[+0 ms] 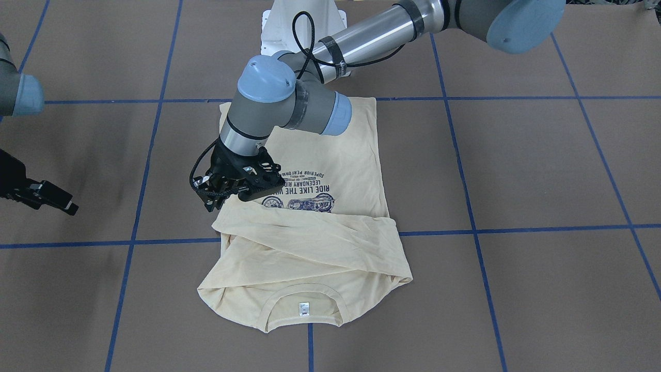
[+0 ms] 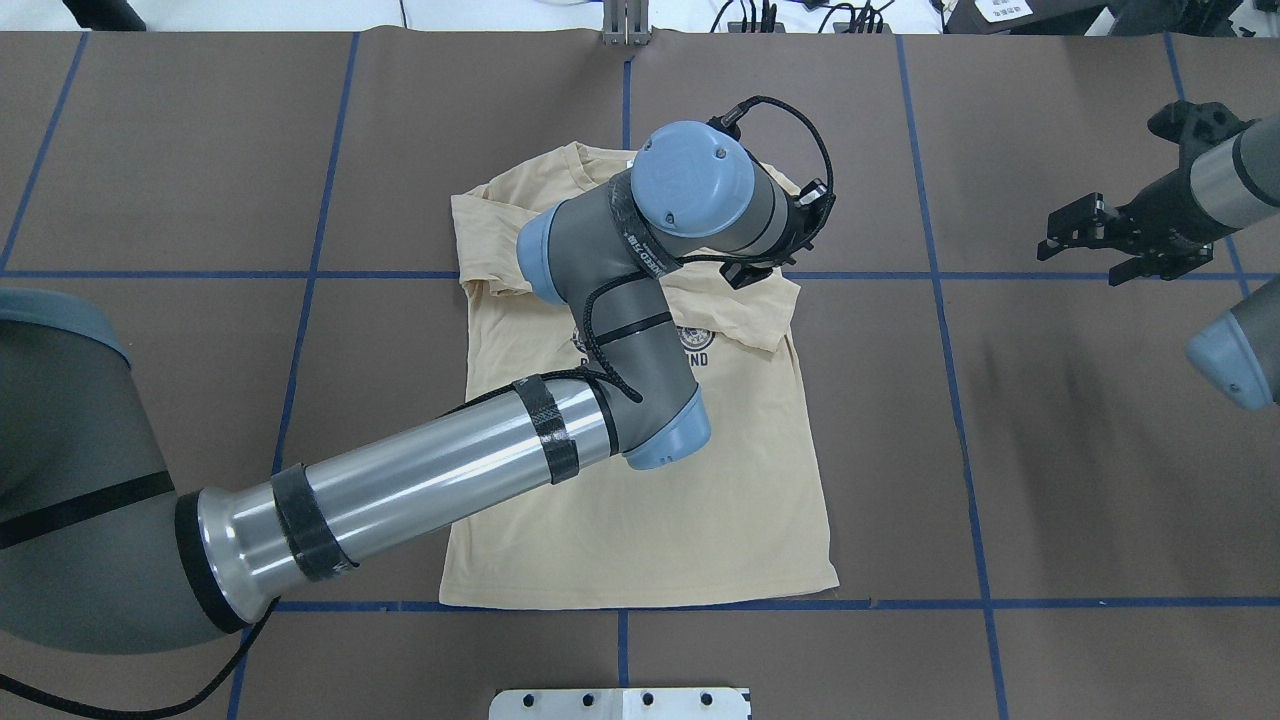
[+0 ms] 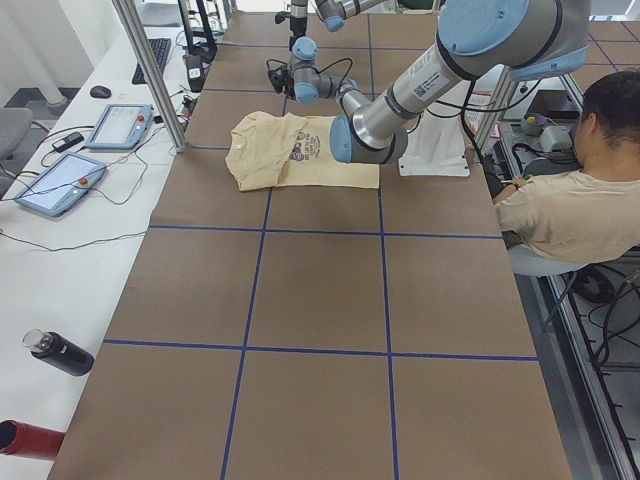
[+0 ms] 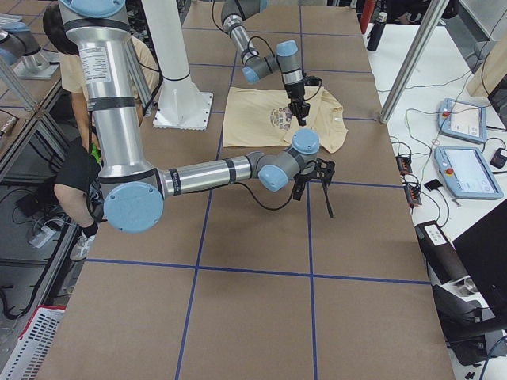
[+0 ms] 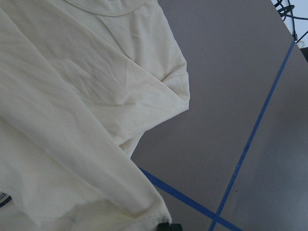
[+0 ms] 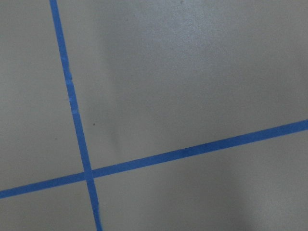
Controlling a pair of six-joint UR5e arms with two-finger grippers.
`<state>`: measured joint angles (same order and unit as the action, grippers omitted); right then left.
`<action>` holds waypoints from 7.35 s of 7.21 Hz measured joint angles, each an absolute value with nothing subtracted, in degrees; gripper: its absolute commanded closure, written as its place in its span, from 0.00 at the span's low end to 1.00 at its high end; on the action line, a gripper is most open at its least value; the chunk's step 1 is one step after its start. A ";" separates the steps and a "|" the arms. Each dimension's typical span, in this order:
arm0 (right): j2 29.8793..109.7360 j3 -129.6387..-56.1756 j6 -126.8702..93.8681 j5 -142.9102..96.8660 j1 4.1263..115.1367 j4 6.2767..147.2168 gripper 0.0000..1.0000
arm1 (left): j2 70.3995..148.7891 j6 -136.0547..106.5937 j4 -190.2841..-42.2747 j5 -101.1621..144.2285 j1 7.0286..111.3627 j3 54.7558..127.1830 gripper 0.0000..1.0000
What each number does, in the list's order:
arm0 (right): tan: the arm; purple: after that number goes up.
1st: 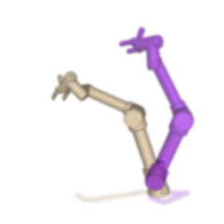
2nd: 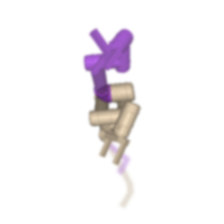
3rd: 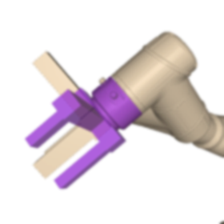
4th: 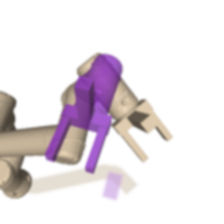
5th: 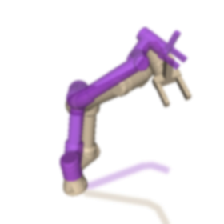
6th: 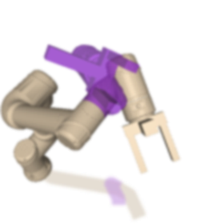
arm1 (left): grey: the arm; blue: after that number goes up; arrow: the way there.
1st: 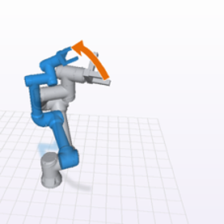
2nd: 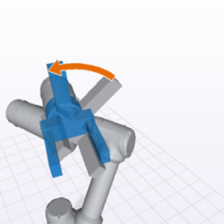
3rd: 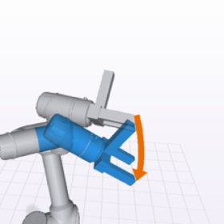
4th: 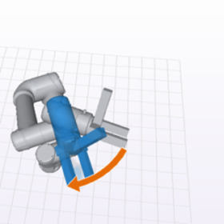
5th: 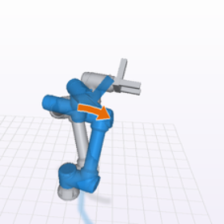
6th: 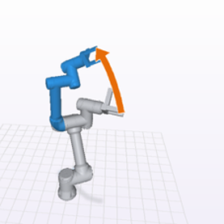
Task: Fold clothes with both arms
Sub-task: 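Carry the sleeve with the left gripper across the shirt toward the far shoulder, then release the sleeve with the left gripper while the right gripper moves to the hem, then hold the right gripper at the hem corner while the left gripper moves to the hem, then grasp both hem corners nearest the robot with the left and right grippers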
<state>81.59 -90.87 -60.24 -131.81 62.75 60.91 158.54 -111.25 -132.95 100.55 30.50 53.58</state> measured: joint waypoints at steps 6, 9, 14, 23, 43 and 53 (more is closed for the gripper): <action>83.24 -105.16 -90.05 -116.92 45.79 60.83 0.02 | 140.42 -100.12 -128.65 107.71 34.31 76.90 0.14; 85.52 -113.39 -112.96 -93.01 23.08 61.34 0.04 | 130.32 -90.08 -127.00 112.35 39.36 84.59 0.15; 87.21 -115.07 -124.60 -85.50 10.17 62.19 0.11 | 129.01 -88.27 -127.00 113.11 40.65 85.06 0.14; 88.15 -115.40 -125.60 -85.34 8.22 62.84 0.13 | 128.93 -88.95 -127.42 113.03 40.62 85.07 0.14; 88.42 -116.34 -125.60 -85.43 7.35 63.36 1.00 | 128.44 -89.20 -127.65 112.81 40.69 85.13 0.13; 93.58 -121.96 -125.59 -86.57 7.07 63.28 1.00 | 106.77 -105.12 -111.60 97.03 19.37 112.42 0.17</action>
<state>93.58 -121.96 -125.59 -86.57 7.07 63.28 106.77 -105.12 -111.60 97.03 19.37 112.42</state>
